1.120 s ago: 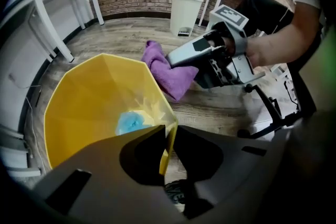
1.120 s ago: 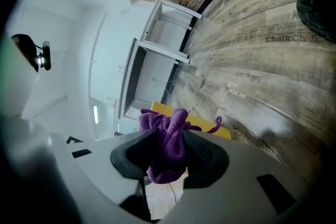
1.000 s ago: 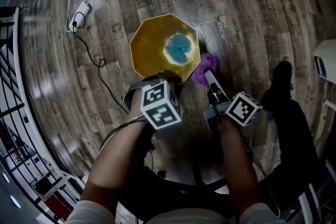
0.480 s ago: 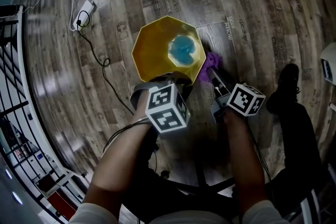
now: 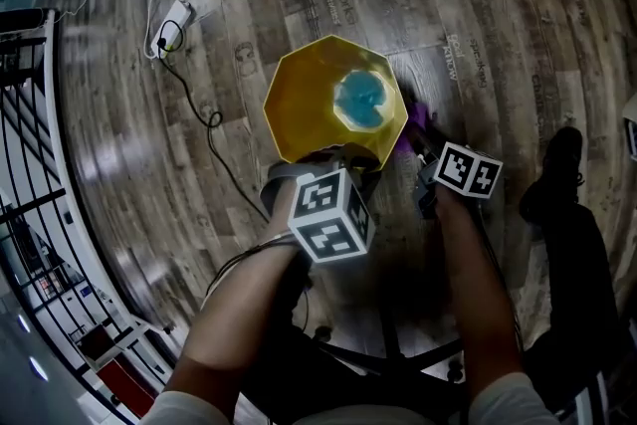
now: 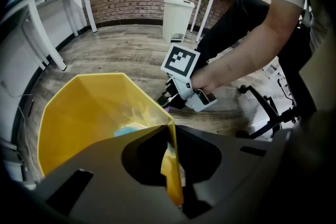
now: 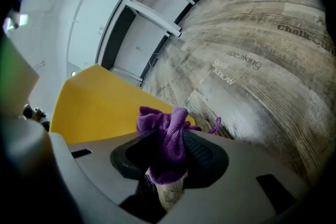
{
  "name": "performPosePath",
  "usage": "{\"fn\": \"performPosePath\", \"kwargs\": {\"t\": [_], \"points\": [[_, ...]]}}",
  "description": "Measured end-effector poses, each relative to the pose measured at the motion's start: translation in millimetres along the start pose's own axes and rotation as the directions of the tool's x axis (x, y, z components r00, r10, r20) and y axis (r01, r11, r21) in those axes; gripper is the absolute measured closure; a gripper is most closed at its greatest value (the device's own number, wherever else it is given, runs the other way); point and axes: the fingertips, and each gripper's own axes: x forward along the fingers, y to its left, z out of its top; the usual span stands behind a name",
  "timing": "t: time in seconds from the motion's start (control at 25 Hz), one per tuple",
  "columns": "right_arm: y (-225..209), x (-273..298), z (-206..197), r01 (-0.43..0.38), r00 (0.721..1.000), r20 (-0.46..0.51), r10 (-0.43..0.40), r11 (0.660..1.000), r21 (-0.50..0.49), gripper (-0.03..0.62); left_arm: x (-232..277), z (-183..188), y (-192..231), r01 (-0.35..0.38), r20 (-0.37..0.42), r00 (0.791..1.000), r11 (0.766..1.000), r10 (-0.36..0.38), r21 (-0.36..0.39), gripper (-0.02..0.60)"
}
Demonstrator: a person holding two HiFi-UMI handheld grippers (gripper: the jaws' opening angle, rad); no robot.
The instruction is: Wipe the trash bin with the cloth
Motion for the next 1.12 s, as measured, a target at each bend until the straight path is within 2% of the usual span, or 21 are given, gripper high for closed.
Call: {"fn": "performPosePath", "kwargs": {"t": [0.28,0.52,0.64,0.92,1.12], "points": [[-33.0,27.5,-16.7,0.106,0.991,-0.075,-0.109,0.993,-0.053,0.45,0.7,0.6,-1.5,0.0,0.01,1.0,1.0,0.0,-0.017,0.558],[-67.6,52.8,-36.6,0.218,0.959,-0.156,-0.236,0.968,-0.125,0.45,-0.4,1.5,-1.6,-0.003,0.023,1.0,0.999,0.004,-0.036,0.56],[-78.2,61.8,-43.4,0.249,0.944,-0.176,-0.28,0.952,-0.178,0.45,-0.2,0.7,-2.4,-0.007,0.029,1.0,0.999,0.008,-0.041,0.558],[-79.4,62.6,-41.1,0.247,0.943,-0.179,-0.28,0.951,-0.185,0.45,1.6,0.1,-0.7,-0.01,0.031,0.999,0.998,0.012,-0.062,0.558],[-73.6,33.7,-31.4,0.243,0.952,-0.15,-0.268,0.956,-0.165,0.45,6.3,12.2,8.0,-0.016,0.071,0.997,0.988,0.027,-0.153,0.558]]}}
